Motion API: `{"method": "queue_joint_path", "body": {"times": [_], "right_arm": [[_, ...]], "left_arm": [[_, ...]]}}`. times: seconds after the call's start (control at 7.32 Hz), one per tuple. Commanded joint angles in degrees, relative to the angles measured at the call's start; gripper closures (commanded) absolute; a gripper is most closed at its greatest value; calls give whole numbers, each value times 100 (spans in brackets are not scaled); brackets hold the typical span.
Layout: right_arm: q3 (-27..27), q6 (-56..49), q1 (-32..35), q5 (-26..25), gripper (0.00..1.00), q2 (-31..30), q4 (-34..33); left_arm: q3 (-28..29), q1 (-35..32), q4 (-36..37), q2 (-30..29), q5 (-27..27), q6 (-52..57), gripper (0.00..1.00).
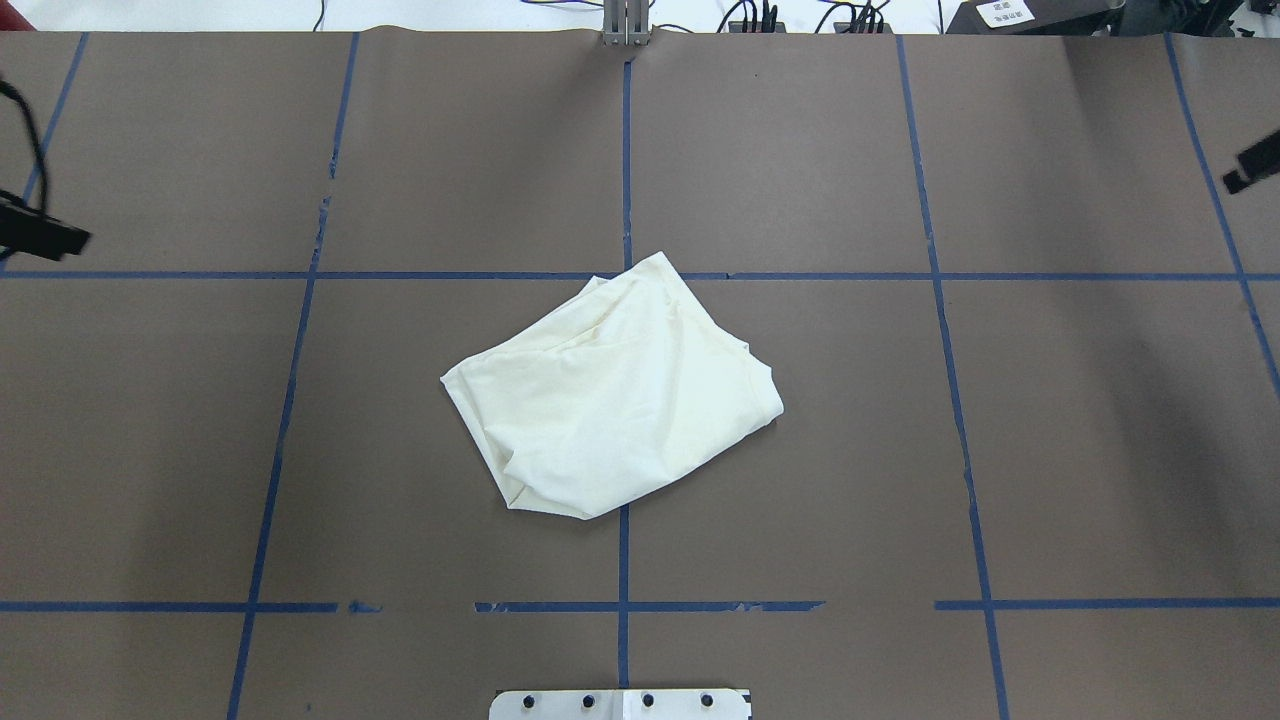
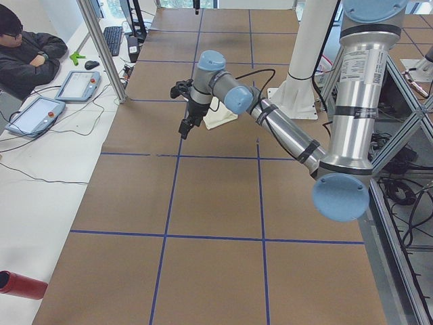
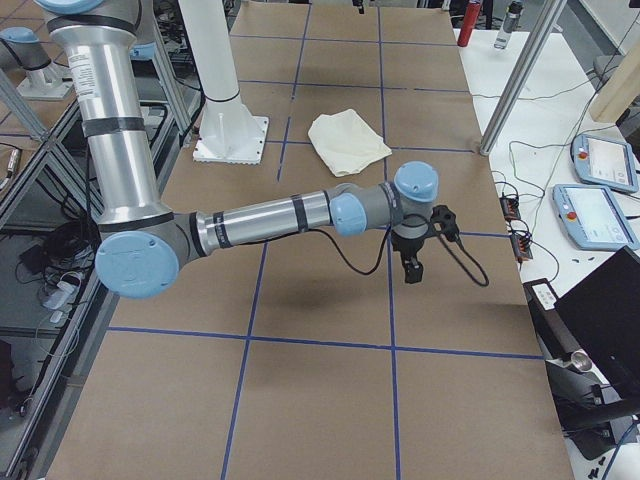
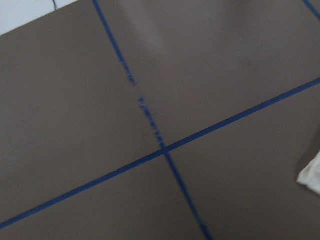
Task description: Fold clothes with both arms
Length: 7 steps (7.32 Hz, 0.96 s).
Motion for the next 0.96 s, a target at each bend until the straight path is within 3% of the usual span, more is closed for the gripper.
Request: {"method": "queue_joint_path", "body": {"times": [0.0,0.27,0.41,0.55,0.82], "right_arm": [[-16,-338,312,120,0,-1432,736],[-60,-338,452,138,0,-2200,2114],[-78,-312,470,234,0,-2256,2557],[-87,-329,479,391,0,-2291,2535],[-69,-356,462,280,0,-2309,2571]], "left_arm": [[282,-795,-7,818,-627,558,0],[889,-1346,-68,917,-655,663,0],[1108,-1445,-86,1178,-663,1316,0],[1163,-1907,-16,1233,-759,1671,0],[1538,-1886,-295,1051,-910,1726,0]]}}
